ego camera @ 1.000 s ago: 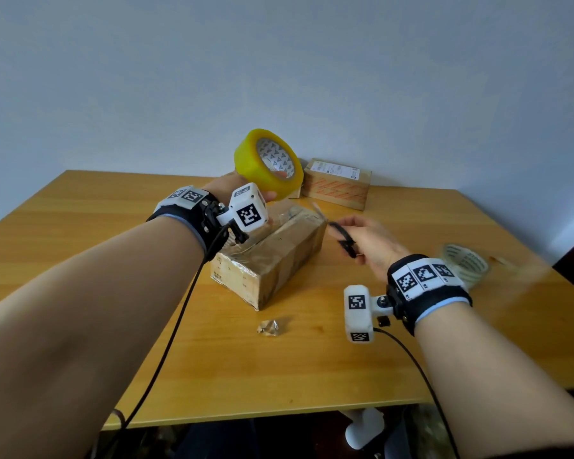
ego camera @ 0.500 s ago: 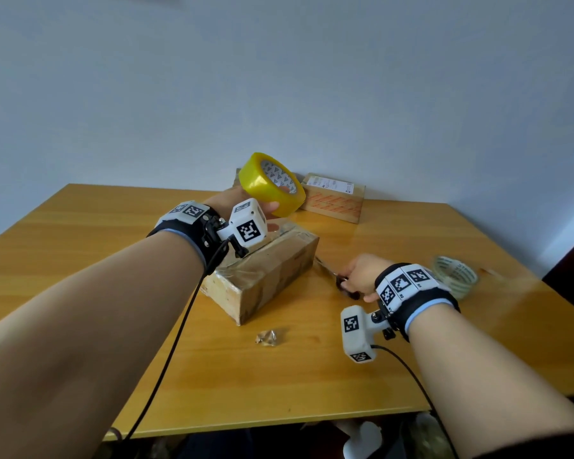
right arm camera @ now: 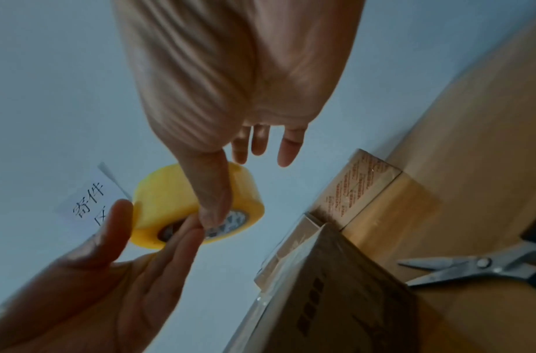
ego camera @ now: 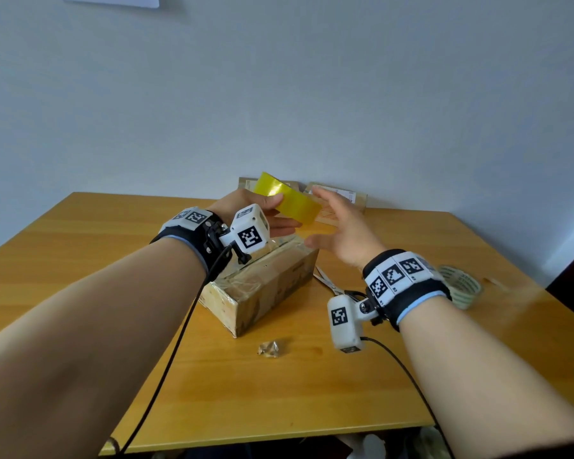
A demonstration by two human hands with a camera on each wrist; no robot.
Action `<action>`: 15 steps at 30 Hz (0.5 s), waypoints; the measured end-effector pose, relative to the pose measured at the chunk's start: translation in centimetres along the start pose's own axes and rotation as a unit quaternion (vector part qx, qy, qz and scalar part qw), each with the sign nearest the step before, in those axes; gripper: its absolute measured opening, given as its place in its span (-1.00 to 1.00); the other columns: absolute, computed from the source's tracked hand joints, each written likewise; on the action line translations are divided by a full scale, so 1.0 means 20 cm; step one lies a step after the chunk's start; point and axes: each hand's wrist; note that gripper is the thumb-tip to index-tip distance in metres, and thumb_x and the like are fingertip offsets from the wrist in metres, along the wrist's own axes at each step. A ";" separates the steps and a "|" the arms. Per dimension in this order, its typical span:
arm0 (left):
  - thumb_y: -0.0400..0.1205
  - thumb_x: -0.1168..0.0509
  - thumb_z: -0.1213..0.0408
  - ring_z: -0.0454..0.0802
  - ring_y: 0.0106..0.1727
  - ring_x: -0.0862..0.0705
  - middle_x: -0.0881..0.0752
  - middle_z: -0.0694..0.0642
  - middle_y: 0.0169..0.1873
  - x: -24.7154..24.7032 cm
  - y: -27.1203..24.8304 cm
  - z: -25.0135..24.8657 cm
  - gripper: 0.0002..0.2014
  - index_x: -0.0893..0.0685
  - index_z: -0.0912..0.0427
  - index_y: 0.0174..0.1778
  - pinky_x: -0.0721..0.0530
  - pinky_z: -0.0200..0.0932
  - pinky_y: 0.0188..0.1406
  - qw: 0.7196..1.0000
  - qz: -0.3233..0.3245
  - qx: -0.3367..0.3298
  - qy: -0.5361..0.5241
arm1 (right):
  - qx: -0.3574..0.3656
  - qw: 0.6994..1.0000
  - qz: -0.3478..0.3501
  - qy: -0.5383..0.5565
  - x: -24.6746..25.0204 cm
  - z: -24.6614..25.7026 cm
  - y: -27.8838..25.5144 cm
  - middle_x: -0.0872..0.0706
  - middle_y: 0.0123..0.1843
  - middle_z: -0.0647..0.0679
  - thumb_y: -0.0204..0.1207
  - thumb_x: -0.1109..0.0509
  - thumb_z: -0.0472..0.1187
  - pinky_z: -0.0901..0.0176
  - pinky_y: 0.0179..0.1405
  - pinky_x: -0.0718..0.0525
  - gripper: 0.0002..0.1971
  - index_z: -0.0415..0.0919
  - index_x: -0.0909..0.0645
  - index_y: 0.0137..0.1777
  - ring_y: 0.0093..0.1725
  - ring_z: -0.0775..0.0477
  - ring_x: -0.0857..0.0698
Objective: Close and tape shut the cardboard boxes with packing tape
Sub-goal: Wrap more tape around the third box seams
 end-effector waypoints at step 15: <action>0.47 -0.57 0.04 0.23 0.55 -0.45 -0.42 0.10 0.60 0.04 0.05 0.01 -0.11 -0.27 0.02 0.68 -0.42 0.28 0.54 0.832 -0.103 0.096 0.536 | -0.304 0.916 -0.060 -0.253 -0.06 -0.53 -0.07 -0.74 0.30 -0.22 0.56 -0.58 -0.20 -0.12 0.23 -0.74 -0.53 -0.23 -0.56 0.43 0.30 -0.32 -0.69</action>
Point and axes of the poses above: each hand's wrist, its own y-axis towards the middle knuckle, its own x-axis out of the back of the hand, z = x × y
